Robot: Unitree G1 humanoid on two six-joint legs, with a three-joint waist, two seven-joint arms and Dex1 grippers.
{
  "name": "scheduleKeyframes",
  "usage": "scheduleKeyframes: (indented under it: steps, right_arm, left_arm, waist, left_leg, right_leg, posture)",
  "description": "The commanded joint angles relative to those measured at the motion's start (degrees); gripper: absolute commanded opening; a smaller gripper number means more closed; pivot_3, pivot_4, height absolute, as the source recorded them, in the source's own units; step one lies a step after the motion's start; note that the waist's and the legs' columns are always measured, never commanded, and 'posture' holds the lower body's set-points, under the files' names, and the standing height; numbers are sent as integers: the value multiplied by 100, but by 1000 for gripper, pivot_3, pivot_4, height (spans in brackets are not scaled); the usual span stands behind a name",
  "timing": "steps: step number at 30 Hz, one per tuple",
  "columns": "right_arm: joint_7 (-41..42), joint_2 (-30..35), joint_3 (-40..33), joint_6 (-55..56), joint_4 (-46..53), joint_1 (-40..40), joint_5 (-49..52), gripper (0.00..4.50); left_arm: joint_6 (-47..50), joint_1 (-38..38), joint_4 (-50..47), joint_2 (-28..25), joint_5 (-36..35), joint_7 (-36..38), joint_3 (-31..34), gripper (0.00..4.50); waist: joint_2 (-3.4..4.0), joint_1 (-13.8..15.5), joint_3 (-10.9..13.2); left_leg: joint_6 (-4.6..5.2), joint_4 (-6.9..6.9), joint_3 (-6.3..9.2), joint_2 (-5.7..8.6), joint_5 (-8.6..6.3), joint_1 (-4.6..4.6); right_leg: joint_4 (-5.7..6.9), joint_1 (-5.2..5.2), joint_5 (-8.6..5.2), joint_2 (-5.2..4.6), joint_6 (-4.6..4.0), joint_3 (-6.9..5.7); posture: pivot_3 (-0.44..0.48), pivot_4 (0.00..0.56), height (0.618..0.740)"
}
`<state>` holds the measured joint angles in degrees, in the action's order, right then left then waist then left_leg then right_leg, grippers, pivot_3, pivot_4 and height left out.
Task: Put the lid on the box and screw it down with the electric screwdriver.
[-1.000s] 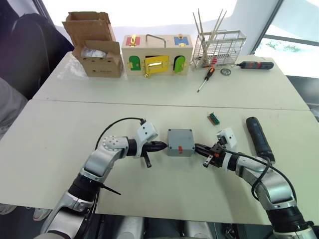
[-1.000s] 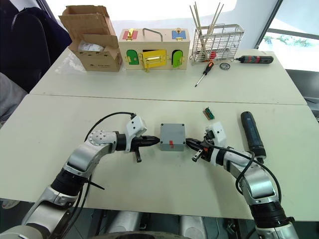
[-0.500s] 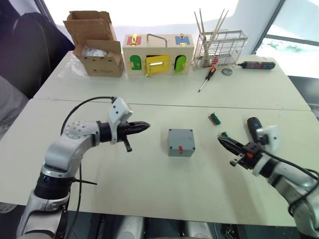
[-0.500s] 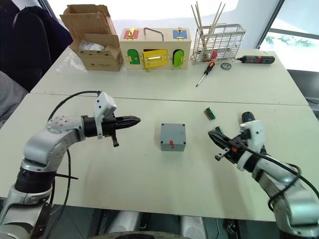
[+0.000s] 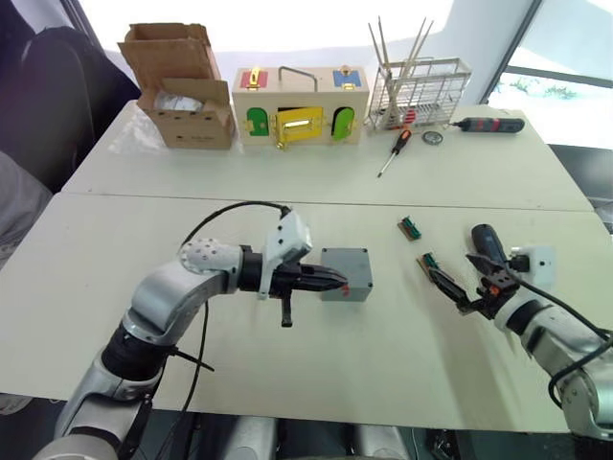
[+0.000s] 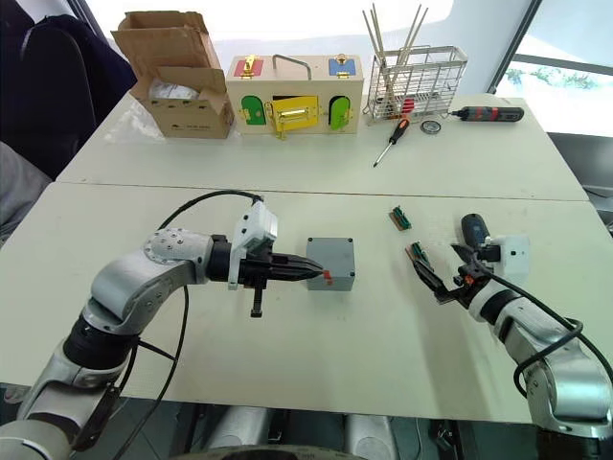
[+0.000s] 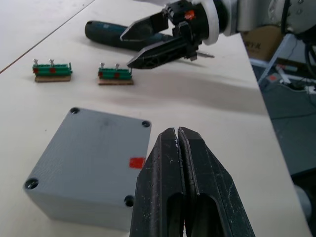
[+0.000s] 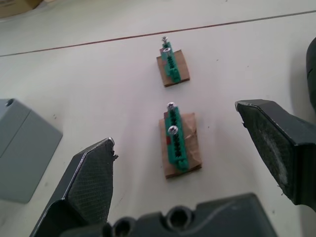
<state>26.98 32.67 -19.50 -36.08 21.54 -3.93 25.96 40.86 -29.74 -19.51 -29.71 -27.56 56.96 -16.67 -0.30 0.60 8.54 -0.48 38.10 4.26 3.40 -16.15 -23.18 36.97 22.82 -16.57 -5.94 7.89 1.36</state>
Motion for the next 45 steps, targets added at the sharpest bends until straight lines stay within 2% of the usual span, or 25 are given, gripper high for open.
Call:
scheduleKeyframes:
  steps: [1, 2, 7, 23, 26, 28, 31, 45]
  right_arm:
    - [13, -43, 12, 159, -138, 125, -26, 4472]
    - [18, -51, 45, 206, -206, 151, -57, 4472]
    - [-40, -162, 255, 393, -359, 254, -190, 3133]
    - [-36, -266, 475, 595, -625, 391, -422, 3133]
    - [-66, -305, 443, 627, -639, 432, -424, 2386]
    - [-72, -314, 452, 651, -646, 426, -447, 1585]
    - [-107, -340, 463, 696, -661, 416, -467, 29]
    - [-177, -392, 312, 580, -399, 387, -296, 29]
  left_arm:
    - [-292, -109, 30, -66, 172, 112, -61, 0]
    - [-320, -106, 52, -67, 196, 115, -70, 0]
    - [-392, -11, 57, -74, 298, 87, -83, 0]
    - [-356, 118, -39, 56, 317, -131, -26, 0]
    - [-290, 186, -158, 77, 271, -169, -64, 0]
    - [-286, 199, -166, 74, 284, -170, -69, 0]
    - [-298, 195, -155, 61, 308, -166, -82, 0]
    - [-390, 194, -39, 34, 367, -147, -94, 0]
  waist:
    - [0, 11, 0]
    - [0, 11, 0]
    - [0, -1, 0]
    - [1, 3, 0]
    - [1, -4, 0]
    - [1, -5, 0]
    - [1, 4, 0]
    - [1, 0, 0]
  left_leg:
    - [0, 0, 0, 0, 0, 0]
    - [0, 0, 0, 0, 0, -1]
    - [0, 0, 0, 0, 0, -1]
    - [0, 0, 0, -1, 0, -1]
    - [0, 0, 0, -1, 0, 0]
    - [0, 0, 0, -1, 0, 0]
    - [0, 0, 0, -1, 0, -1]
    - [0, 0, 0, -1, 0, -1]
  right_leg:
    - [0, -1, 0, 0, 0, 0]
    - [0, -1, 0, 0, 0, 0]
    - [0, 0, 0, 0, 0, 0]
    - [2, 1, 0, 1, 0, 0]
    - [1, 1, 0, 1, 0, 0]
    - [2, 3, 0, 1, 0, 0]
    - [3, 2, 0, 2, 0, 0]
    - [3, 2, 0, 1, 0, 0]
  posture:
    - [0, 150, 730]
    - [0, 150, 730]
    - [0, 150, 730]
    - [0, 150, 730]
    - [0, 150, 730]
    - [0, 150, 730]
    - [0, 150, 730]
    - [0, 150, 730]
